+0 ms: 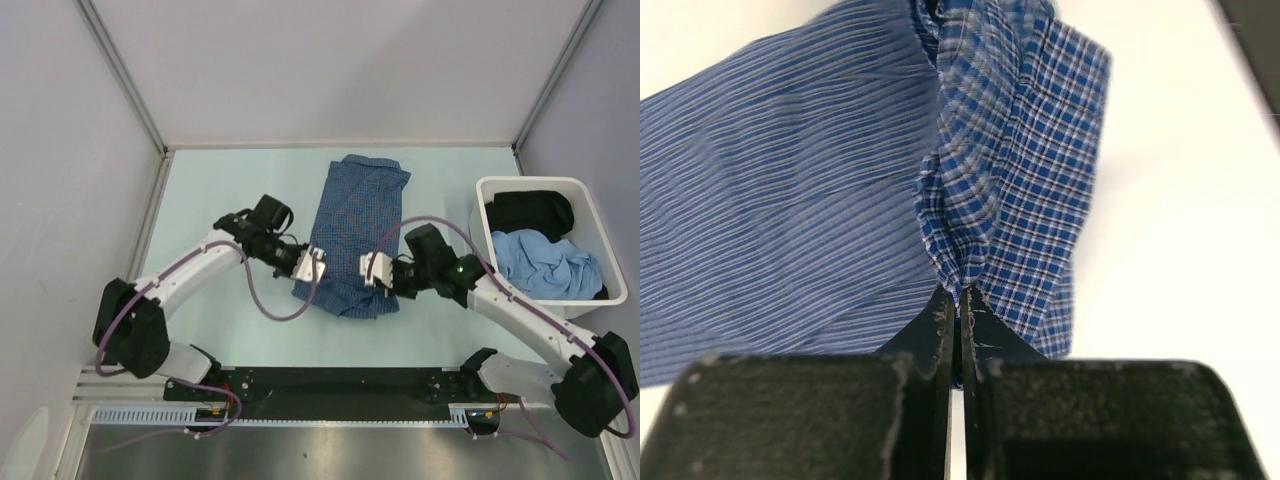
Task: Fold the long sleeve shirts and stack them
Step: Fold the shirt
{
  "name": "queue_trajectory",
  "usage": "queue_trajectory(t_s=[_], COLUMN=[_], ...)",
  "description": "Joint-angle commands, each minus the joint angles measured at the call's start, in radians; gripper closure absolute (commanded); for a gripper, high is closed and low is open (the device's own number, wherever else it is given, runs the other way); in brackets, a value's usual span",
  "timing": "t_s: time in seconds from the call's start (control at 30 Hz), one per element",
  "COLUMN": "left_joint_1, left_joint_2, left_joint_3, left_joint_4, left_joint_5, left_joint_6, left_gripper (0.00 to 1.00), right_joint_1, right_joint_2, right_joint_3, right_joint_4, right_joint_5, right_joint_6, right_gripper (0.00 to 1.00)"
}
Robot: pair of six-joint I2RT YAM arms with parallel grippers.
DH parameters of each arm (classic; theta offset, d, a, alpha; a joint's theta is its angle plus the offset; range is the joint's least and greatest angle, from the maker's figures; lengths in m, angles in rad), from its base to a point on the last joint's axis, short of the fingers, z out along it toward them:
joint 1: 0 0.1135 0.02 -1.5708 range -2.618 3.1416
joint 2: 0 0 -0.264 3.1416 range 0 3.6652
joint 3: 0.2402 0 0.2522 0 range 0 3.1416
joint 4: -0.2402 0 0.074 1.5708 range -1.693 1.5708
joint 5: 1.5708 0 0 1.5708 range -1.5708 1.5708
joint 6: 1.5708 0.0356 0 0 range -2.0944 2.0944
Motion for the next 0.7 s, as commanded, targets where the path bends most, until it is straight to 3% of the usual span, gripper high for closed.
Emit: queue_trajectory(t_s=[0.0, 0.3, 0.47, 0.67], left_joint_1=[0.076, 0.148, 0.166, 0.175], left_joint_2=[0.159, 0.498, 0.651, 0.758], left_joint_3=[0.232, 0.582, 0.774, 0.84], left_joint_4=[-0.016, 0.016, 0.04, 0.04], left_joint_5=[0.091, 0.053, 0.011, -0.013], left_joint_6=[-0.051, -0.114, -0.189, -0.184], left_gripper=[1.0, 1.0, 1.0, 1.0], right_joint_1=[-0.155, -0.386, -0.433, -0.452], right_joint_2=[0.141, 0.499, 0.678, 0.812], right_joint_3=[0.151, 0.429, 0.549, 0.653], right_joint_4=[0.041, 0.1, 0.11, 0.12], right_joint_5=[-0.123, -0.209, -0.22, -0.223], right_joint_6=[-0.097, -0.17, -0.192, -0.197], right_gripper=[1.0, 1.0, 1.0, 1.0])
